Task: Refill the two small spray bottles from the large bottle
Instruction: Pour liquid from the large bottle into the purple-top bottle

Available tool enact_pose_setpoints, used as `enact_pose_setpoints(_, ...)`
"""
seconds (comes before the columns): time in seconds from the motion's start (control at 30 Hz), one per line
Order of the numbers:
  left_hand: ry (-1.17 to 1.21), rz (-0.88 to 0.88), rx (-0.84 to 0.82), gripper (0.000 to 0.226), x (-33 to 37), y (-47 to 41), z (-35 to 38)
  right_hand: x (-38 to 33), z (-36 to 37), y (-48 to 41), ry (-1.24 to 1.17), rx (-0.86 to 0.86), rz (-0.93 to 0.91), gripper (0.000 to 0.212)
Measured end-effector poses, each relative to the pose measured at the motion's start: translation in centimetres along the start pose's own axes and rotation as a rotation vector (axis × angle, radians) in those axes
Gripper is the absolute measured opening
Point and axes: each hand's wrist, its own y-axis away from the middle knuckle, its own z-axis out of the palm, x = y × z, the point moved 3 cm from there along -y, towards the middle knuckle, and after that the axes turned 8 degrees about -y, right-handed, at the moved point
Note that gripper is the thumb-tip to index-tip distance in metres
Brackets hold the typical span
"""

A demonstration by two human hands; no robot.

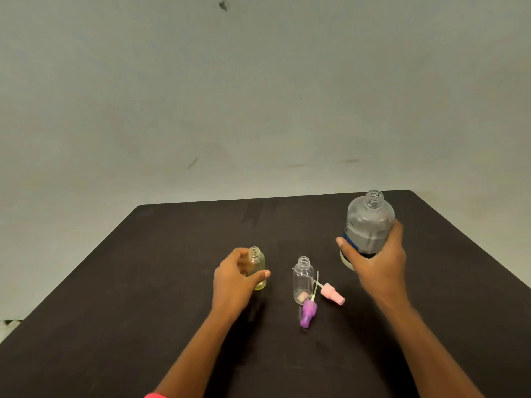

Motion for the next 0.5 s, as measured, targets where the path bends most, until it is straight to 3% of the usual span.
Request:
enact_pose_setpoints(0.23, -0.182, -0.159, 0.272, 0.049, -4.6, -1.7, -6.4, 1.0, 0.1, 0.1, 0.013, 0.010, 0.004, 0.081)
enact_pose_setpoints(0.5, -0.182, -0.203, 0.302, 0.067, -4.3, -1.2, -7.6, 1.5, 0.3, 0.2, 0.008, -0.007, 0.016, 0.080)
